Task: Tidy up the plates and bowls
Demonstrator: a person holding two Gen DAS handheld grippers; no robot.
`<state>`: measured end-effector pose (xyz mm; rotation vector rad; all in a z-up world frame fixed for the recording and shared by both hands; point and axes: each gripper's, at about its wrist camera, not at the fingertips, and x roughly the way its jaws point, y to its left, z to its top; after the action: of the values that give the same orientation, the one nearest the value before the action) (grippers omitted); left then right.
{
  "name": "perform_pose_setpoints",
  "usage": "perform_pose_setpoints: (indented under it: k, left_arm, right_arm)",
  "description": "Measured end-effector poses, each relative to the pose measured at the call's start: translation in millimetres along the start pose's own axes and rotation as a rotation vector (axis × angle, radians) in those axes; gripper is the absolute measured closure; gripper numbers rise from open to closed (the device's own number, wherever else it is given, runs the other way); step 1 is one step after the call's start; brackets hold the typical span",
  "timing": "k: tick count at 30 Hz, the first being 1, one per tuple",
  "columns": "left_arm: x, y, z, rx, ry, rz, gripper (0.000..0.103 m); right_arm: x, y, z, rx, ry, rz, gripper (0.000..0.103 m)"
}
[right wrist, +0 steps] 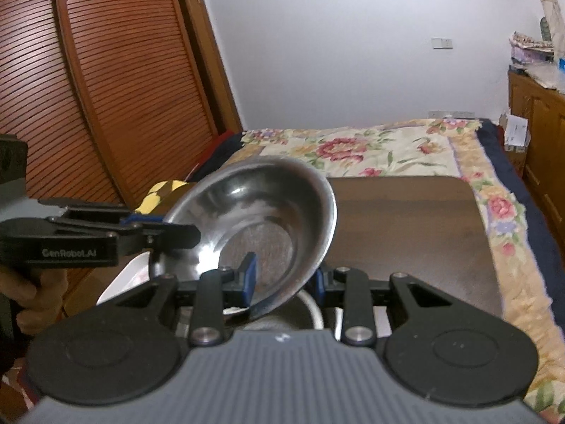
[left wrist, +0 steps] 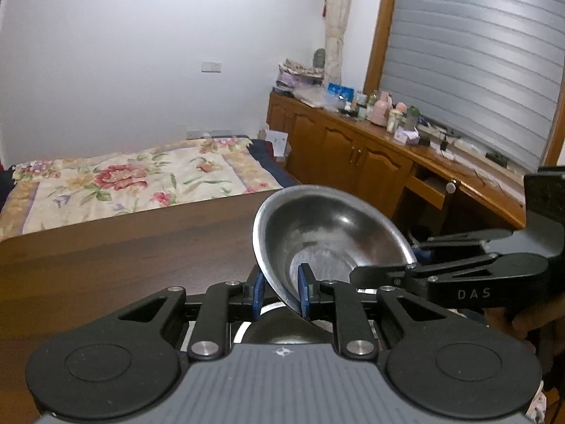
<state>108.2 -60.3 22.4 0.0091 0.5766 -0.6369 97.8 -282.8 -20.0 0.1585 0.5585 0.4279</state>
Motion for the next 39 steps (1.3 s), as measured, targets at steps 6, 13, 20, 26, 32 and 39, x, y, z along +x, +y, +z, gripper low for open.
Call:
perform_pose_setpoints:
  k: [6, 13, 20, 26, 32, 39]
  left_arm:
    - [-3, 6, -18, -0.05, 0.012, -0.015, 0.082]
    - [0, 4, -42, -0.049, 0.041, 0.011, 0.081]
    - [8, 3, -57, -0.059, 0.072, 0.029, 0.081]
    - [8, -3, -67, -0.027, 0.074, 0.073, 0.082]
    - [12, -2, -72, -0.02, 0.079, 0.111, 0.082]
    - [17, 0, -71, -0.036, 0.073, 0.136, 0.083]
  right_arm:
    - [1, 6, -11, 0.001, 0.022, 0.028, 0.069]
    - [6, 11, -26, 0.007, 0.046, 0.035, 0.069]
    - [12, 11, -36, 0.0, 0.068, 0.015, 0.07]
    - [14, 8, -39, 0.02, 0.074, 0.012, 0.07]
    - [17, 12, -40, -0.015, 0.067, -0.023, 0.07]
    - [28, 11, -43, -0.047, 0.059, -0.073, 0.075]
